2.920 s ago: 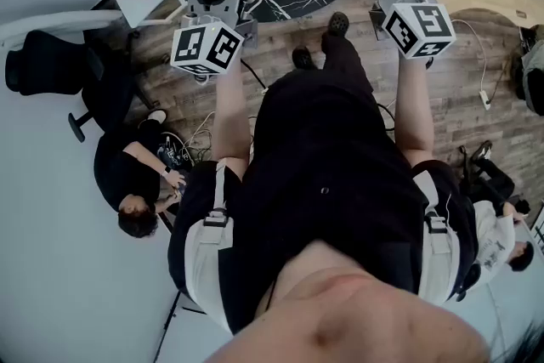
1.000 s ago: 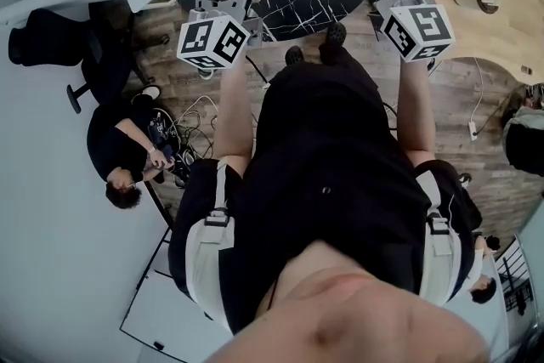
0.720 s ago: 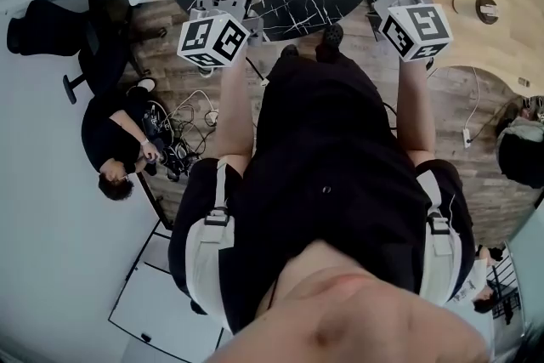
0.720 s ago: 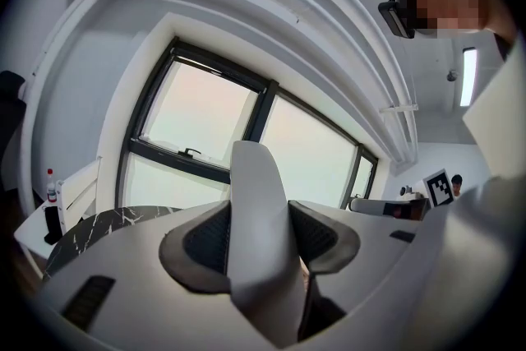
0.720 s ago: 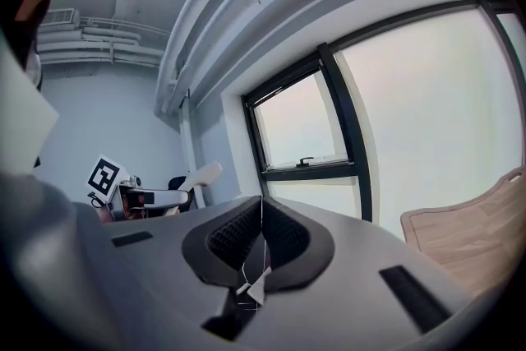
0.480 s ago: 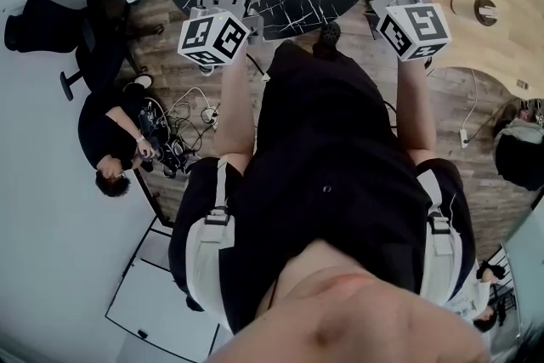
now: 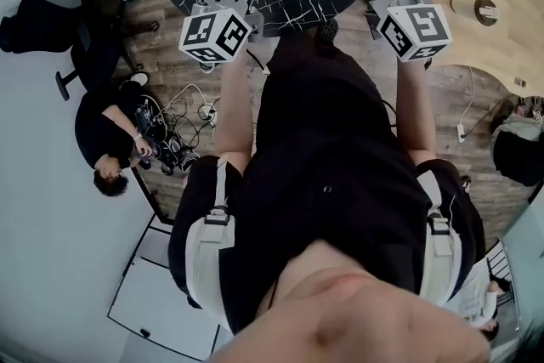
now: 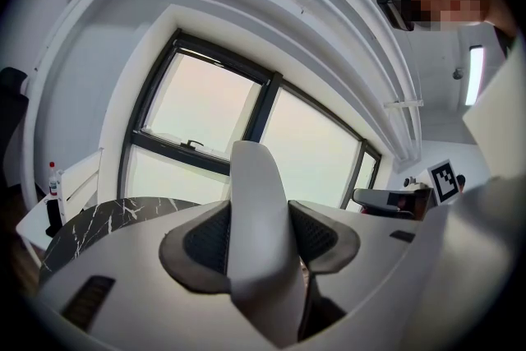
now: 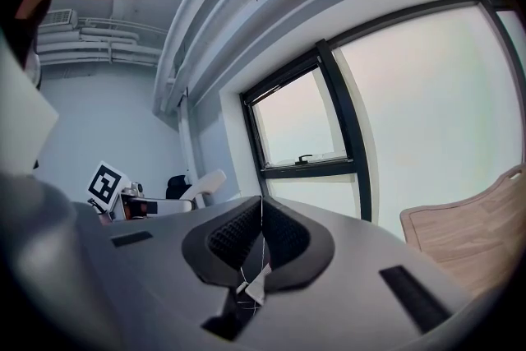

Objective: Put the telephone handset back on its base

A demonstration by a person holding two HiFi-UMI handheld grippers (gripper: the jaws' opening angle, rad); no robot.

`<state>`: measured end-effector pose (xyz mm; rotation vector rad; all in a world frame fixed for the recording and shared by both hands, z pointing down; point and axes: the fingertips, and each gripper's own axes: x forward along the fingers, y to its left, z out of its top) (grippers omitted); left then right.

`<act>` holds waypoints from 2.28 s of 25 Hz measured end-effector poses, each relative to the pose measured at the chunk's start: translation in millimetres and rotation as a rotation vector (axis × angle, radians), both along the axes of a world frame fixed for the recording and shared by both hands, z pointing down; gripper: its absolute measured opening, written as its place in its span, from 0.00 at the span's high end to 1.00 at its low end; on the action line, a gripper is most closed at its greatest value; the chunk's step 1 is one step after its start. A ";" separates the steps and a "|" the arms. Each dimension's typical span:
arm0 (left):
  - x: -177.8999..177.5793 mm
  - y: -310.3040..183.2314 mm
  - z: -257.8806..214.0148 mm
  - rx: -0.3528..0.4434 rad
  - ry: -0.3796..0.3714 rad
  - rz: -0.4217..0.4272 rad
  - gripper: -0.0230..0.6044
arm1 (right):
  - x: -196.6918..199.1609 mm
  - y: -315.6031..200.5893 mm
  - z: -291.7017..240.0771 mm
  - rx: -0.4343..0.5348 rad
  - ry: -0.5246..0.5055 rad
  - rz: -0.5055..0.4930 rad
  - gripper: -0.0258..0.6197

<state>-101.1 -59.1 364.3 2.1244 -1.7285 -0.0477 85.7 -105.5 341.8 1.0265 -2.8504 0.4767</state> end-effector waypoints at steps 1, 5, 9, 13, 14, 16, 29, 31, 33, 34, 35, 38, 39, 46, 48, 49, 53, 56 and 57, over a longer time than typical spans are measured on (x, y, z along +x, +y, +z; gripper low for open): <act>-1.2 -2.0 0.8 -0.005 0.001 0.003 0.61 | -1.8 -1.3 -0.3 -0.003 0.002 0.001 0.91; -7.8 -11.1 3.1 -0.023 0.009 0.017 0.61 | -10.6 -6.5 -1.2 -0.013 0.010 0.008 0.91; -14.6 -23.0 7.4 -0.042 0.018 0.035 0.61 | -20.1 -11.7 -3.7 -0.018 0.023 0.018 0.91; -21.6 -33.0 13.9 -0.062 0.023 0.052 0.61 | -30.8 -13.9 -3.7 -0.020 0.034 0.023 0.91; -22.7 -35.4 16.5 -0.068 0.024 0.059 0.61 | -32.7 -14.6 -3.2 -0.020 0.037 0.027 0.91; -24.6 -40.7 22.7 -0.076 0.028 0.074 0.61 | -35.9 -16.9 -1.1 -0.018 0.046 0.037 0.91; -41.6 -60.5 81.2 -0.175 0.060 0.124 0.61 | -57.1 -15.4 23.7 -0.051 0.104 0.114 0.91; -41.9 -62.6 91.9 -0.194 0.060 0.134 0.61 | -58.7 -14.1 28.6 -0.066 0.111 0.127 0.91; -41.3 -65.1 101.8 -0.212 0.060 0.149 0.61 | -60.3 -13.7 33.1 -0.079 0.116 0.139 0.91; -41.2 -66.3 106.3 -0.220 0.058 0.155 0.61 | -61.4 -13.7 35.3 -0.084 0.120 0.144 0.91; -41.3 -67.2 111.0 -0.229 0.056 0.159 0.61 | -62.6 -13.4 37.8 -0.091 0.124 0.148 0.91; -40.9 -66.9 126.8 -0.266 0.056 0.163 0.61 | -65.9 -11.1 47.3 -0.117 0.135 0.155 0.91; -40.7 -67.3 132.4 -0.278 0.056 0.163 0.61 | -66.9 -11.0 50.3 -0.125 0.136 0.157 0.91; -37.8 -80.6 163.8 -0.329 0.049 0.157 0.61 | -70.0 -21.4 62.9 -0.151 0.146 0.157 0.91; -37.7 -84.6 172.0 -0.343 0.052 0.146 0.61 | -70.1 -25.7 67.0 -0.164 0.154 0.153 0.91; -37.6 -86.4 175.8 -0.350 0.056 0.141 0.61 | -70.6 -27.8 69.1 -0.171 0.157 0.151 0.91; -36.2 -94.7 191.1 -0.375 0.064 0.126 0.61 | -74.1 -36.0 76.8 -0.191 0.159 0.138 0.91; -34.1 -100.7 202.8 -0.397 0.062 0.113 0.61 | -76.2 -40.7 82.2 -0.207 0.161 0.121 0.91; -33.8 -102.6 206.7 -0.404 0.063 0.106 0.61 | -76.6 -42.4 84.1 -0.212 0.161 0.116 0.91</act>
